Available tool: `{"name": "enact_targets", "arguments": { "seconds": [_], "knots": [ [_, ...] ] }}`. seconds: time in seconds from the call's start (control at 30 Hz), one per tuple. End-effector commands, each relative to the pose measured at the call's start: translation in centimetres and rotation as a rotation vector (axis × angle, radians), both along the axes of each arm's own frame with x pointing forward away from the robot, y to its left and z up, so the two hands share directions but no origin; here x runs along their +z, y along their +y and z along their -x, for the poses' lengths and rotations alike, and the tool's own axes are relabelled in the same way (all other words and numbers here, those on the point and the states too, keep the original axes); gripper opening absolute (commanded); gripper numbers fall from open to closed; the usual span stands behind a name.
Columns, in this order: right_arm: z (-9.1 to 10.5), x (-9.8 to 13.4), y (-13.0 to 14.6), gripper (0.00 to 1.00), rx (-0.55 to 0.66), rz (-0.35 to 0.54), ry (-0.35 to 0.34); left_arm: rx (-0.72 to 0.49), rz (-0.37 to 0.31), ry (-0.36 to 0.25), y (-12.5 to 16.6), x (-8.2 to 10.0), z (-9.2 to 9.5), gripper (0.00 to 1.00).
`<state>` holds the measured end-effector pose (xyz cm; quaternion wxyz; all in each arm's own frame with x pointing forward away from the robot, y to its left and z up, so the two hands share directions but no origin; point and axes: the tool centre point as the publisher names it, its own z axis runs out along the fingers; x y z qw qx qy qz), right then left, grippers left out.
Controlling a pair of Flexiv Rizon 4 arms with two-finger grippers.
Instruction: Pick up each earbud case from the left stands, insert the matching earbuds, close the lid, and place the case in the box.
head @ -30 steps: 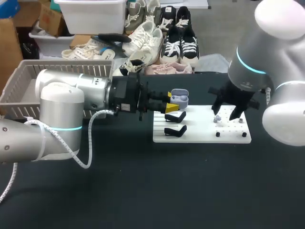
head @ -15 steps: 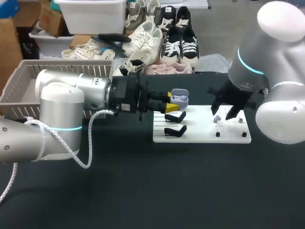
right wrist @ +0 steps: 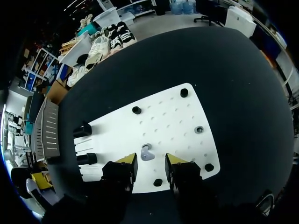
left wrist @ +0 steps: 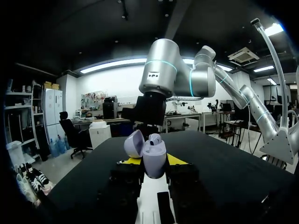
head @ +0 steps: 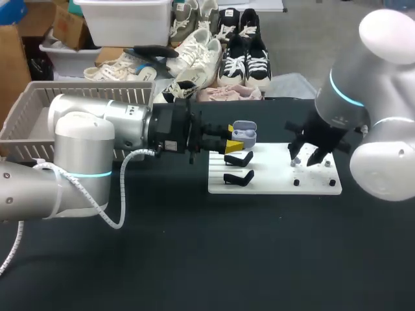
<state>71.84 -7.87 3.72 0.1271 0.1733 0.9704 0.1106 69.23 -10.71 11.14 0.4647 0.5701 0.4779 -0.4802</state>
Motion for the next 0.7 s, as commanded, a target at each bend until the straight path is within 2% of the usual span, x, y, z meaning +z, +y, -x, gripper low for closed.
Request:
{"name": "enact_targets", "arguments": {
  "seconds": [0.03, 0.7],
  "knots": [
    [-0.23, -0.30, 0.04, 0.36, 0.002, -0.003, -0.001, 0.001, 0.000, -0.001, -0.06, -0.04, -0.05, 0.00],
    [-0.92, -1.01, 0.33, 0.31, 0.009, 0.002, 0.018, 0.001, 0.000, -0.001, -0.06, -0.04, -0.05, 0.00]
  ]
}}
